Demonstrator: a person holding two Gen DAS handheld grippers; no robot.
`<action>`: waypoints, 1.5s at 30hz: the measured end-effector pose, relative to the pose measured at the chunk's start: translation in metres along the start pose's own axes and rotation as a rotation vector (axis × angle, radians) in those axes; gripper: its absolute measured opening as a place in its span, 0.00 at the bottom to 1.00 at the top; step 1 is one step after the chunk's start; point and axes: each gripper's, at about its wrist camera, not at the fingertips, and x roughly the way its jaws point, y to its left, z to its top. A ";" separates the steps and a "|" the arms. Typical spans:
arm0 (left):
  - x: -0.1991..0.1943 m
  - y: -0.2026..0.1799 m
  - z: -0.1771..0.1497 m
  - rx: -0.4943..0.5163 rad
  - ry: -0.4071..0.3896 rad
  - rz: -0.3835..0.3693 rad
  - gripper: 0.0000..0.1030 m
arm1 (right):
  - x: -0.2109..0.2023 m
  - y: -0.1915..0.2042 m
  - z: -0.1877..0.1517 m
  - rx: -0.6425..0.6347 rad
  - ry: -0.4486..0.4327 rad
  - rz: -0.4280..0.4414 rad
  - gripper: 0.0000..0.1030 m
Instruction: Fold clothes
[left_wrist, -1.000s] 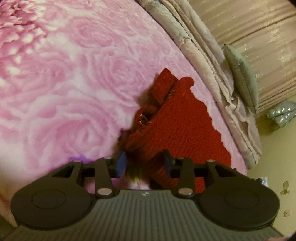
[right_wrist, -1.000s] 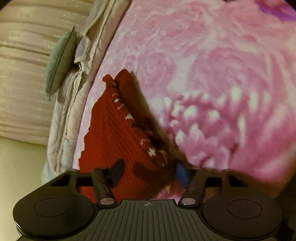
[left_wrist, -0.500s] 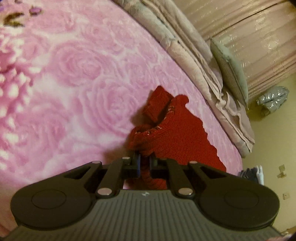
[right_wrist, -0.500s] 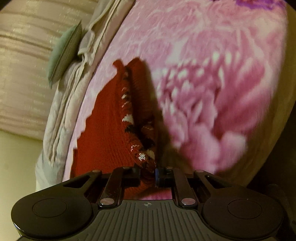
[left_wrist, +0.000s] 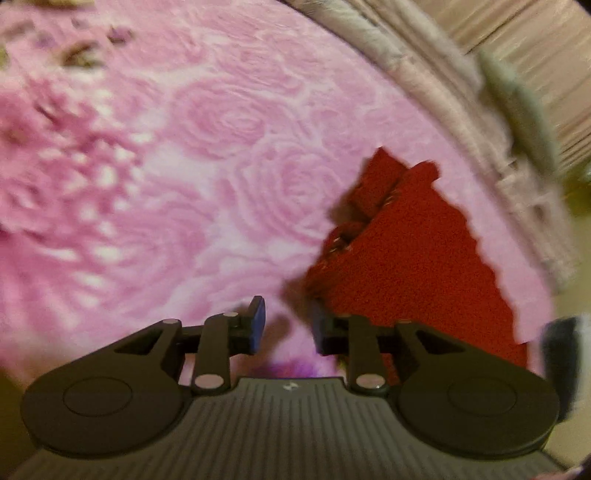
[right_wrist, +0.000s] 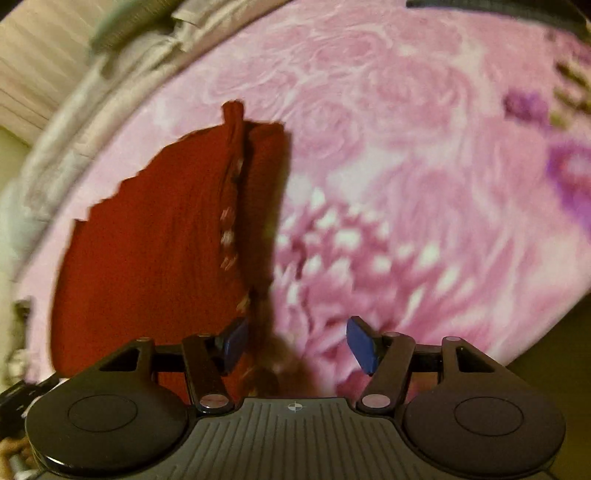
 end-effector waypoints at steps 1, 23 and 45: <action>-0.010 -0.005 0.000 -0.022 0.026 0.030 0.19 | -0.005 0.009 0.008 -0.010 0.023 -0.011 0.61; -0.166 -0.233 -0.119 -0.469 -0.036 0.310 0.26 | -0.049 0.149 0.146 -0.953 0.345 0.199 0.74; -0.188 -0.486 -0.254 -0.528 -0.168 0.475 0.30 | -0.101 0.059 0.215 -1.424 0.411 0.407 0.74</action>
